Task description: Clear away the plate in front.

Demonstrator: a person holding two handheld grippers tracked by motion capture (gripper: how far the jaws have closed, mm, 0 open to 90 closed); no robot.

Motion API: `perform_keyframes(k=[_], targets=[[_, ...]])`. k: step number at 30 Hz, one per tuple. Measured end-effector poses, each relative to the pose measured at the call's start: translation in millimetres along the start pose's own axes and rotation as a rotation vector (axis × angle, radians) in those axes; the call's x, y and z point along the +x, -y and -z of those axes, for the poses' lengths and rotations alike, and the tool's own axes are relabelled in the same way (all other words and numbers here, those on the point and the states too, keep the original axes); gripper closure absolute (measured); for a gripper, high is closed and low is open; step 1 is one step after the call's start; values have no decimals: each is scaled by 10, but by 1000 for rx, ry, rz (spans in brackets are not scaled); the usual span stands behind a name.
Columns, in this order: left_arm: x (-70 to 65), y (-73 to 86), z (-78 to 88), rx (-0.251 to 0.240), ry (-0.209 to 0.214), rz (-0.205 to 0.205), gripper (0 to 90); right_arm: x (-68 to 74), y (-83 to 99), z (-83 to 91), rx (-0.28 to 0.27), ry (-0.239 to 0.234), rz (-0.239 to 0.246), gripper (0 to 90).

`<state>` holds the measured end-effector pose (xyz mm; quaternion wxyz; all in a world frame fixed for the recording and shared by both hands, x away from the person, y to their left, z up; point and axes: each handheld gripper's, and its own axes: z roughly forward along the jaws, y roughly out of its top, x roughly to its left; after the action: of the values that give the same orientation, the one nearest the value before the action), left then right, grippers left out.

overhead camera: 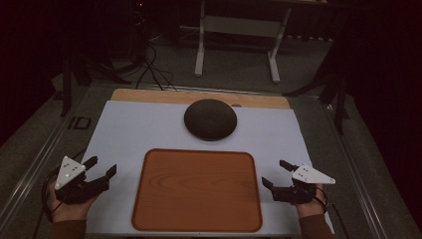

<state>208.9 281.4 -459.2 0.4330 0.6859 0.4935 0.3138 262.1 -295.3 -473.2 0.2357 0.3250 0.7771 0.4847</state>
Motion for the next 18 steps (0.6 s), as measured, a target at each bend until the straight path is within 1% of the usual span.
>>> perform_keyframes(k=[3, 10, 11, 16, 18], targets=[[-5, 3, -17, 11, -4, 0, 317, -6, 1, -2, 2, 0, -2, 118], [-10, 7, -42, 12, -6, 31, 315, 0, 0, -16, 9, 0, 5, 115], [-15, 4, -49, 15, -7, 30, 315, -1, 2, -20, 12, 2, 6, 115], [-46, -34, -86, 16, 2, 40, 315, -3, 4, -30, 19, 6, 3, 112], [-53, -64, -94, 6, 5, 49, 315, 1, 3, -35, 19, 4, 6, 112]])
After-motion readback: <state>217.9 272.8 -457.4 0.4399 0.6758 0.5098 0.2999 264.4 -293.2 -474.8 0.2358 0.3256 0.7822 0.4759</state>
